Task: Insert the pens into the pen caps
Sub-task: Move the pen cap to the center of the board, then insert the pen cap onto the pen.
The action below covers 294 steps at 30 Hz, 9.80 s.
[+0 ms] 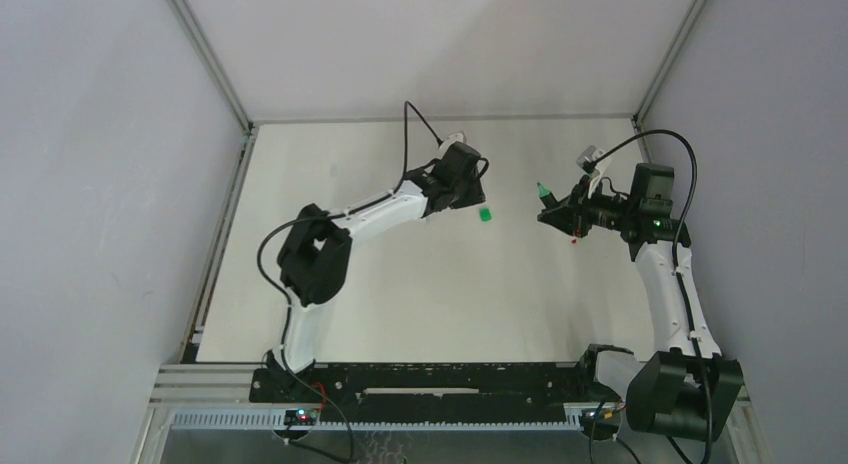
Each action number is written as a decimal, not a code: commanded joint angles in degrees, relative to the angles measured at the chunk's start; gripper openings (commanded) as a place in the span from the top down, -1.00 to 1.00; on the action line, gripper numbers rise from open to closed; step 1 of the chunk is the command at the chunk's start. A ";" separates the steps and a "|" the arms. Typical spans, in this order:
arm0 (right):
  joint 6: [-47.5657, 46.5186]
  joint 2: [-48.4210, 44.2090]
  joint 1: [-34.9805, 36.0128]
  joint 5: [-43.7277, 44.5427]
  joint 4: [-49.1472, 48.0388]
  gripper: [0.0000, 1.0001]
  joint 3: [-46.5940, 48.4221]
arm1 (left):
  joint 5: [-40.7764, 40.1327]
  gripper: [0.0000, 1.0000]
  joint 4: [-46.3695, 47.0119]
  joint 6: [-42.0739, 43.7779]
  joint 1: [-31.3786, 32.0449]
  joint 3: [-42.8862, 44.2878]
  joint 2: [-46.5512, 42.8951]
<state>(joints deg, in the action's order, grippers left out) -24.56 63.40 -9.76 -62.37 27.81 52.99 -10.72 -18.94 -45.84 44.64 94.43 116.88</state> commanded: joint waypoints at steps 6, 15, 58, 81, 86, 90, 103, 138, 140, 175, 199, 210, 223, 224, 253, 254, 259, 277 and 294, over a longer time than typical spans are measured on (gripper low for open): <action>1.18 0.41 -0.61 -0.68 -1.72 1.00 1.97 | 6.15 0.04 -7.17 -1.91 -2.29 16.48 12.18; 1.35 0.43 -0.96 -1.63 -1.82 1.00 1.97 | 6.80 0.02 -10.77 -3.58 -3.54 23.86 18.97; 2.05 -0.73 -3.07 -5.26 -1.53 1.00 1.95 | 6.44 0.38 -25.13 -3.87 -0.60 32.27 26.67; 2.19 -0.60 -3.16 -7.18 -1.07 1.00 1.92 | 1.15 0.39 -13.19 -4.07 0.37 -21.48 -8.94; 2.01 -0.64 -3.16 -7.57 -0.87 1.00 1.94 | -1.08 0.32 -12.66 -2.19 0.50 -28.07 -15.18; 1.89 -0.90 -3.16 -7.92 -0.65 1.00 1.94 | -1.42 0.03 -10.99 1.35 0.52 -32.31 -19.14; 2.10 -0.82 -3.16 -9.79 -0.35 1.00 2.00 | -2.97 -0.35 -4.93 11.75 2.22 -38.74 -33.10; 1.89 0.94 -2.90 -10.05 -0.23 1.00 2.03 | -7.33 0.02 -15.70 8.49 5.02 -22.48 -10.34; 1.95 0.94 -2.90 -10.05 -0.21 1.00 2.03 | -6.72 0.04 -16.23 8.41 4.84 -22.46 -10.25; 1.79 0.23 -2.98 -10.23 -0.15 1.00 2.02 | 7.52 0.19 -24.83 15.21 -1.05 -16.06 -2.42; -1.86 0.41 -2.92 -15.40 2.67 1.00 2.03 | 8.02 0.91 -9.36 14.41 -1.64 -25.37 -18.32; -4.54 0.39 2.76 -15.92 4.74 1.00 2.03 | 21.17 1.00 27.83 3.67 -1.57 -40.10 -35.40; 7.91 -1.45 14.01 -3.71 -7.36 1.00 -2.94 | 14.20 1.00 42.53 -14.21 0.47 -41.06 -36.64; 8.70 -1.29 14.66 -2.12 -7.99 1.00 -3.12 | 11.63 1.00 40.19 -14.78 1.09 -39.97 -36.32; 17.82 6.54 23.85 5.99 -14.51 1.00 -4.92 | -14.42 1.00 25.27 -20.30 9.18 -31.23 -35.58; 18.01 6.65 23.89 5.89 -14.61 1.00 -4.92 | -14.42 1.00 25.27 -20.25 9.29 -31.02 -35.35; 18.44 7.00 24.34 5.92 -14.96 1.00 -4.92 | -13.58 1.00 25.27 -20.18 9.67 -29.92 -34.24; 19.77 6.78 24.53 9.11 -15.92 1.00 -4.96 | -11.39 1.00 25.17 -20.71 10.86 -28.47 -32.07; 22.06 6.46 24.52 12.82 -17.48 1.00 -5.11 | -12.33 1.00 23.86 -22.32 13.45 -26.85 -30.13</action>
<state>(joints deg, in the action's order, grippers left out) -4.34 70.30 14.39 -52.07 13.63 48.03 -22.52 5.37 -67.18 56.47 62.63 86.17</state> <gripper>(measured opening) 0.219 0.333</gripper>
